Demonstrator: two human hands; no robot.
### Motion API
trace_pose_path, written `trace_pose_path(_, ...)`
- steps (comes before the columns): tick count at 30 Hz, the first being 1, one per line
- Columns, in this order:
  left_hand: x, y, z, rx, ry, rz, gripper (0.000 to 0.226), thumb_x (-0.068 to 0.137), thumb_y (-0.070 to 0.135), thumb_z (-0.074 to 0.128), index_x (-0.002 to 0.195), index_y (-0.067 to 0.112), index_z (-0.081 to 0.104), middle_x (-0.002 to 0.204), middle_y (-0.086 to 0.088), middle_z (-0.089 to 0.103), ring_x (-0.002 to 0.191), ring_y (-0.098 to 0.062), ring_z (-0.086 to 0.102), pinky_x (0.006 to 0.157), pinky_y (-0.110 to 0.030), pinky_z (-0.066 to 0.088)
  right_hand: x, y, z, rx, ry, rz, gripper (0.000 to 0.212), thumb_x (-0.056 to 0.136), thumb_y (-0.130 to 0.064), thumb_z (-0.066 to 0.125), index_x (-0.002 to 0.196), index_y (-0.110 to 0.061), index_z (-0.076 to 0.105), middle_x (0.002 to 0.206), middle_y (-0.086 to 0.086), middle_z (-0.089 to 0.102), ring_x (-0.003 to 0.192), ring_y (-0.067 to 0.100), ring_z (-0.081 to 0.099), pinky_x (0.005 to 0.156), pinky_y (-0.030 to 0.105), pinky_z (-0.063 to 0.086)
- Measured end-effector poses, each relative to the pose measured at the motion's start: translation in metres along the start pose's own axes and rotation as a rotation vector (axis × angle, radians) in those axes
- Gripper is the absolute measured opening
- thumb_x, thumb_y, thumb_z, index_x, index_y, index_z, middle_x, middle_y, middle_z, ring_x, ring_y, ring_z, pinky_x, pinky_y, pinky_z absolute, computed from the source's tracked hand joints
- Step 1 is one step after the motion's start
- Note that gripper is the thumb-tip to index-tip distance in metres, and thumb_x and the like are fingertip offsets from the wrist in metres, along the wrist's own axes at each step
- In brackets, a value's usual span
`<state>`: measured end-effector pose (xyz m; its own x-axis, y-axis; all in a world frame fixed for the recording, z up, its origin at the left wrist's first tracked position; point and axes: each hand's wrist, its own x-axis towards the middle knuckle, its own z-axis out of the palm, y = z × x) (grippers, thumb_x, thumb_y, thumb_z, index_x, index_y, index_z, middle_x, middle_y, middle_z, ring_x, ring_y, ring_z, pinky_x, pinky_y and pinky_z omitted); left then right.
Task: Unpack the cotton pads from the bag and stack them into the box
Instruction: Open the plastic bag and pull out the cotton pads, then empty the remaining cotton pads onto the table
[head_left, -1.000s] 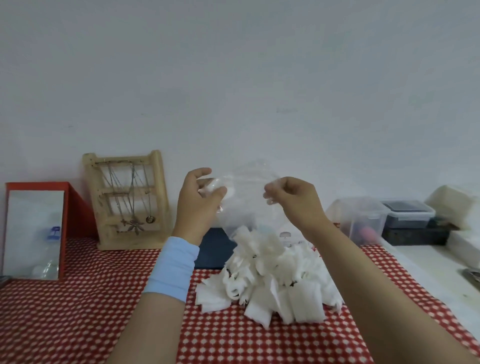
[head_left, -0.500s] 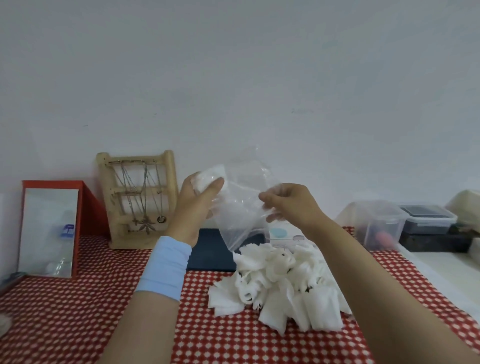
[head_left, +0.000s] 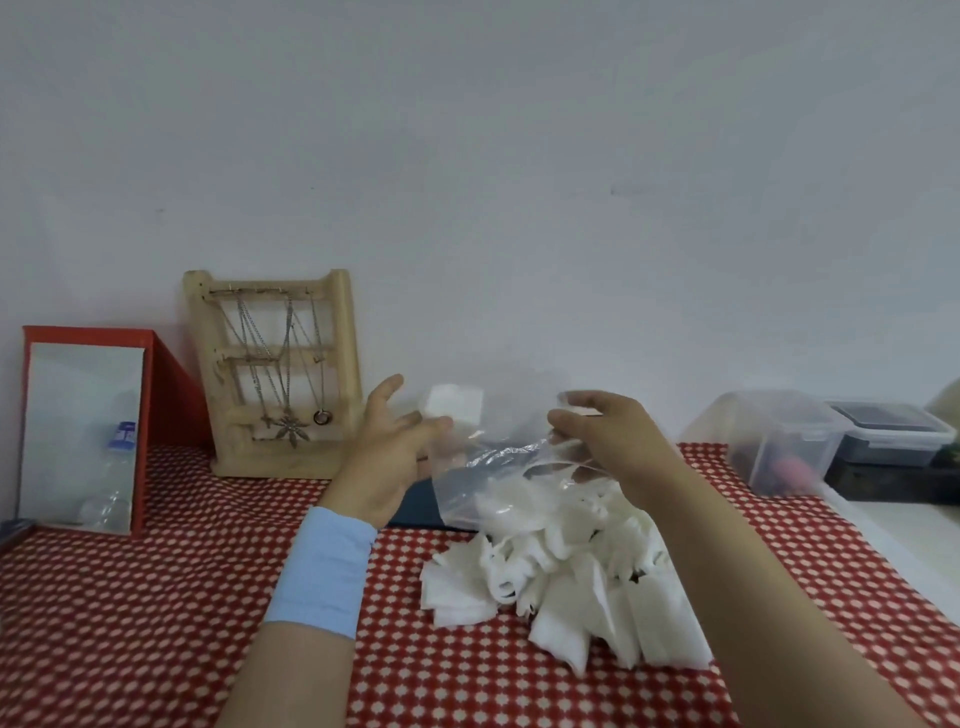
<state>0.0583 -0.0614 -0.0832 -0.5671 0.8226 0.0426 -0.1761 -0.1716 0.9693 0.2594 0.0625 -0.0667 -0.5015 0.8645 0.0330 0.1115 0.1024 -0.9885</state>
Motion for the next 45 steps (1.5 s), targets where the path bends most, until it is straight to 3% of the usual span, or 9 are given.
trace_pose_path(5,0.001,0.002,-0.004,0.259,0.056,0.083,0.091,0.090,0.000,0.072,0.150,0.047,0.024,0.132,-0.009,0.056,0.088,-0.027,0.078,0.071,-0.037,0.064,0.003,0.006,0.002,-0.016,0.020,-0.084,0.051,0.091,-0.018,0.072,0.134,-0.029,0.047,0.089,0.003,0.079,0.089,0.022,0.075,0.066,0.031,0.054)
trace_pose_path(11,-0.001,-0.001,-0.008,0.235,-0.136,0.106,0.054,0.086,0.005,0.077,0.126,0.038,0.062,0.137,-0.006,0.059,0.116,-0.022,0.067,0.098,-0.036,0.056,-0.001,0.006,0.004,-0.002,0.010,-0.202,0.035,0.095,-0.013,0.064,0.121,-0.033,0.054,0.086,0.006,0.077,0.071,0.016,0.068,0.057,0.027,0.047)
trace_pose_path(19,-0.008,0.005,0.005,0.585,-0.102,0.204,0.061,0.083,0.005,0.080,0.131,0.037,0.060,0.117,0.000,0.069,0.101,-0.021,0.070,0.081,-0.025,0.057,-0.007,0.007,-0.017,-0.014,-0.014,-0.214,0.030,0.096,-0.011,0.064,0.124,-0.022,0.070,0.089,-0.004,0.076,0.072,0.015,0.070,0.059,0.021,0.050)
trace_pose_path(25,-0.007,0.012,0.063,1.042,-0.083,0.364,0.026,0.090,0.016,0.071,0.111,0.031,0.074,0.110,0.016,0.061,0.095,-0.003,0.054,0.073,-0.003,0.036,-0.007,-0.001,-0.066,-0.510,0.059,-0.272,0.025,0.086,-0.019,0.076,0.110,-0.026,0.074,0.096,-0.013,0.069,0.088,0.009,0.066,0.070,0.006,0.042)
trace_pose_path(28,-0.001,0.017,0.105,1.164,-0.100,0.500,0.013,0.092,0.026,0.068,0.098,0.035,0.076,0.111,0.018,0.051,0.108,-0.008,0.038,0.096,-0.023,0.035,-0.009,-0.004,-0.100,-0.673,0.197,-0.288,0.006,0.084,-0.027,0.077,0.088,-0.025,0.072,0.117,-0.004,0.063,0.093,0.007,0.057,0.078,0.018,0.040)
trace_pose_path(32,0.006,0.016,0.162,1.064,-0.270,0.489,0.014,0.095,0.019,0.065,0.098,0.028,0.076,0.105,0.012,0.060,0.098,-0.010,0.054,0.087,-0.019,0.040,-0.021,-0.008,-0.141,-0.804,0.120,-0.257,0.057,0.079,-0.032,0.081,0.128,-0.032,0.053,0.144,-0.008,0.047,0.120,0.014,0.049,0.095,0.028,0.039)
trace_pose_path(35,0.006,0.008,0.205,1.043,-0.396,0.483,0.022,0.091,0.013,0.070,0.109,0.025,0.074,0.102,0.010,0.065,0.080,-0.004,0.054,0.079,-0.011,0.044,-0.019,-0.006,-0.160,-0.822,0.029,-0.261,0.051,0.081,-0.029,0.079,0.125,-0.038,0.054,0.130,-0.007,0.063,0.110,0.013,0.059,0.092,0.027,0.046)
trace_pose_path(38,0.009,0.000,0.227,0.987,-0.450,0.418,0.051,0.090,0.016,0.074,0.136,0.028,0.056,0.134,0.002,0.058,0.106,-0.014,0.059,0.101,-0.029,0.048,-0.006,0.001,-0.169,-0.937,0.194,-0.179,0.024,0.090,-0.028,0.068,0.113,-0.029,0.065,0.109,-0.002,0.071,0.086,0.013,0.061,0.078,0.028,0.051)
trace_pose_path(45,0.027,-0.013,0.218,1.273,-0.411,0.217,0.043,0.099,0.028,0.060,0.141,0.024,0.052,0.146,-0.002,0.051,0.131,-0.021,0.052,0.108,-0.033,0.041,0.011,0.041,-0.172,-1.276,0.290,-0.185,0.064,0.087,-0.034,0.072,0.140,-0.023,0.038,0.129,0.008,0.051,0.115,0.029,0.053,0.090,0.041,0.049)
